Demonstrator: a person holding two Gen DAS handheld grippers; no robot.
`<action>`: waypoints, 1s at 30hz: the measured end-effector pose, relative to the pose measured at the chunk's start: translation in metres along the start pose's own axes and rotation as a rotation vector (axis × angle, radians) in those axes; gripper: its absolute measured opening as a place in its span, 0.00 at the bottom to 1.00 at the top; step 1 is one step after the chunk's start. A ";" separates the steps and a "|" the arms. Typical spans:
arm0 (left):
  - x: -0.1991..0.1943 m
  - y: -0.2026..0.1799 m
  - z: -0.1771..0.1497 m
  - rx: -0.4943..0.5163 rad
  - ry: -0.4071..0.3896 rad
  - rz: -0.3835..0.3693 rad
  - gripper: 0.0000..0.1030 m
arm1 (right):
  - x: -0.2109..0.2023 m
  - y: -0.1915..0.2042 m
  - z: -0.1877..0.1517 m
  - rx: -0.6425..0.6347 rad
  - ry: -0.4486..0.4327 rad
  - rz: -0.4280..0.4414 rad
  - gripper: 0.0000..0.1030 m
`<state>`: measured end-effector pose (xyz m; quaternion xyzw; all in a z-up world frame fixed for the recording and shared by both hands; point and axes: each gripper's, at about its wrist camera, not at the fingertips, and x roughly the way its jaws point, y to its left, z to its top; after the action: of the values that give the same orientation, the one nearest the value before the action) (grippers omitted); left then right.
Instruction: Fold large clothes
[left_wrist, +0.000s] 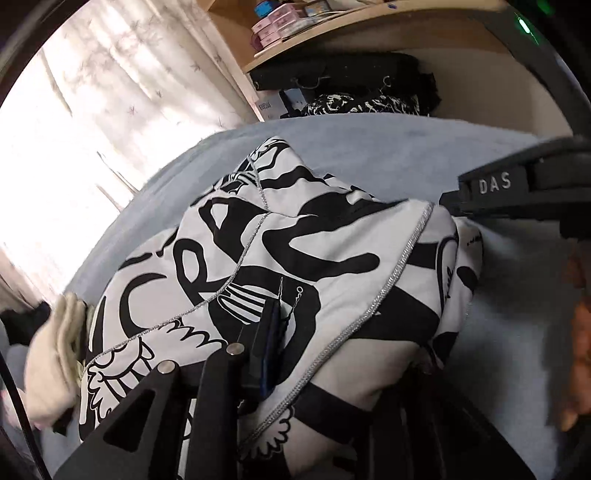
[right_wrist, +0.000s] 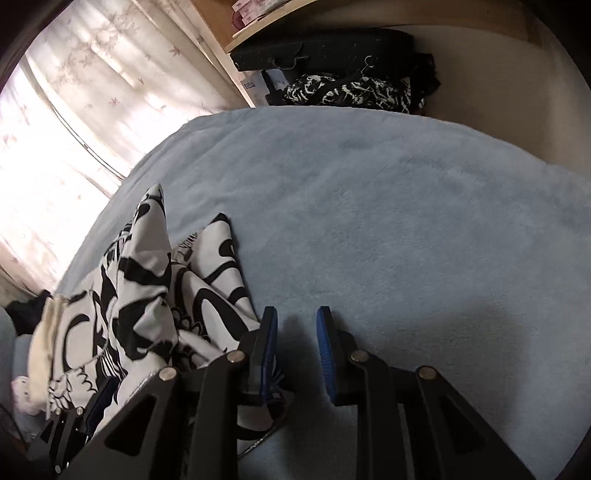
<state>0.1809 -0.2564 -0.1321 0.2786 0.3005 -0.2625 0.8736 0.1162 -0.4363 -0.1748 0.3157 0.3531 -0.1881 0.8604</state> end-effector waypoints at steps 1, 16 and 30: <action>-0.004 0.008 -0.001 -0.026 0.009 -0.025 0.21 | -0.001 -0.003 0.001 0.018 0.003 0.033 0.25; -0.037 0.001 -0.002 -0.151 0.115 -0.062 0.46 | -0.033 0.026 0.014 -0.019 -0.014 0.340 0.43; -0.096 0.061 -0.028 -0.440 0.151 -0.432 0.76 | 0.007 0.009 0.009 0.112 0.217 0.476 0.50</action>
<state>0.1427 -0.1672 -0.0666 0.0313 0.4662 -0.3493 0.8122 0.1302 -0.4360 -0.1710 0.4553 0.3481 0.0353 0.8187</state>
